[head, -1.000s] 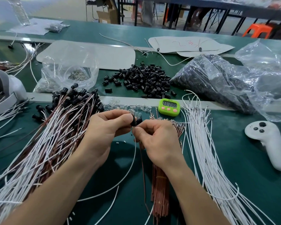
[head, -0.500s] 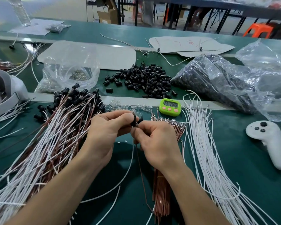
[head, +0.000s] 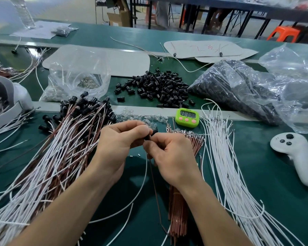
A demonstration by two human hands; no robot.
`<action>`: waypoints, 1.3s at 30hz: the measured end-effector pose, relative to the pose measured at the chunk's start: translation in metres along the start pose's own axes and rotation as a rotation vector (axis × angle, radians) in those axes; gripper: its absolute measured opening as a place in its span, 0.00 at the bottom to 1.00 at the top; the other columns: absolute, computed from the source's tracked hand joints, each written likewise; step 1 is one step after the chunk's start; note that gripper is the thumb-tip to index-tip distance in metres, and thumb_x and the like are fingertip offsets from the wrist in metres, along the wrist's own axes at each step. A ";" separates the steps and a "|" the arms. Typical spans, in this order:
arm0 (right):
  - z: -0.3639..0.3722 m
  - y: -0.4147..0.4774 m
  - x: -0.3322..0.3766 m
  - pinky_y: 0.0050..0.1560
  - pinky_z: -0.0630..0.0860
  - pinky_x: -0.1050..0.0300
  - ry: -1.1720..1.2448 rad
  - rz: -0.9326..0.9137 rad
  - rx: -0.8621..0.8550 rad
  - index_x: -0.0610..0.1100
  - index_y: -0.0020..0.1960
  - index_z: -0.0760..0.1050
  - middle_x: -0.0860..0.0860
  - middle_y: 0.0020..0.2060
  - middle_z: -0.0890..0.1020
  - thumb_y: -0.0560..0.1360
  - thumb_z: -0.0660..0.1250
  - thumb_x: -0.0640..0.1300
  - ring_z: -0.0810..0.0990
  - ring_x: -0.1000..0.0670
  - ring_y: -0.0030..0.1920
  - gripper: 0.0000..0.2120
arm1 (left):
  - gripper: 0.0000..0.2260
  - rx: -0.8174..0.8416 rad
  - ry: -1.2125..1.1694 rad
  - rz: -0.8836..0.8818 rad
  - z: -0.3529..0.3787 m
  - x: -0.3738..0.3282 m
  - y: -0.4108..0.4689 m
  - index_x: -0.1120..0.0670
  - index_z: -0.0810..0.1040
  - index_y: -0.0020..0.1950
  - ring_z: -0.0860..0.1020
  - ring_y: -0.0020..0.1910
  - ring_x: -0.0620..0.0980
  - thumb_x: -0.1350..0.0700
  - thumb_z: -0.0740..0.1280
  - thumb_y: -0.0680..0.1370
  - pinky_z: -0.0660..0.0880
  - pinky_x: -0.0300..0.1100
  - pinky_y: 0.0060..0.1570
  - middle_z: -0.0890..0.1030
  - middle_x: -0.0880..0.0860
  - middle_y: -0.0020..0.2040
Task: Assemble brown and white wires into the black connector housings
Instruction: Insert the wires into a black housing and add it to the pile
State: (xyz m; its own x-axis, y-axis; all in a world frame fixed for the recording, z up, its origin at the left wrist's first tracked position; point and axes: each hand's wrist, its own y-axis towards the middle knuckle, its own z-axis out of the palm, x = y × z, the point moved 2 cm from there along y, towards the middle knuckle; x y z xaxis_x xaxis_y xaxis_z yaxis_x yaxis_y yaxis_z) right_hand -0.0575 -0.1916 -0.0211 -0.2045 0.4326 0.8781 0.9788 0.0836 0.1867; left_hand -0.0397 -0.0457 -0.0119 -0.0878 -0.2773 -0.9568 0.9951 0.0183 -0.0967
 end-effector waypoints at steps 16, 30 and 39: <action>-0.018 0.065 0.011 0.48 0.80 0.55 -0.524 0.184 -0.051 0.47 0.46 0.87 0.50 0.40 0.86 0.77 0.71 0.45 0.83 0.48 0.42 0.06 | 0.08 -0.322 0.218 0.075 -0.020 -0.003 0.019 0.49 0.88 0.36 0.83 0.32 0.45 0.62 0.80 0.68 0.77 0.33 0.36 0.86 0.52 0.33; -0.010 0.082 0.005 0.40 0.78 0.58 -0.491 0.225 -0.088 0.50 0.36 0.84 0.55 0.31 0.84 0.69 0.80 0.51 0.83 0.53 0.37 0.07 | 0.09 -0.261 0.367 0.065 -0.017 0.001 0.017 0.42 0.87 0.37 0.84 0.34 0.45 0.58 0.80 0.69 0.81 0.41 0.43 0.86 0.48 0.33; -0.022 0.039 0.005 0.28 0.73 0.63 0.360 0.200 -0.043 0.41 0.43 0.80 0.44 0.31 0.85 0.72 0.74 0.30 0.82 0.49 0.29 0.07 | 0.08 -0.064 0.546 0.047 -0.002 0.010 0.012 0.47 0.88 0.37 0.82 0.32 0.41 0.60 0.79 0.70 0.78 0.33 0.38 0.86 0.48 0.33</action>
State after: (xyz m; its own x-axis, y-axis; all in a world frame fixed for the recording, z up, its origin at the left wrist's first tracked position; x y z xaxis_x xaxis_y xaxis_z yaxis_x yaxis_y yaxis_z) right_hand -0.0207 -0.2061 -0.0002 -0.0074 0.0946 0.9955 0.9999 -0.0115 0.0085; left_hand -0.0291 -0.0460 -0.0232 -0.0707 0.2633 -0.9621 0.9953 0.0822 -0.0506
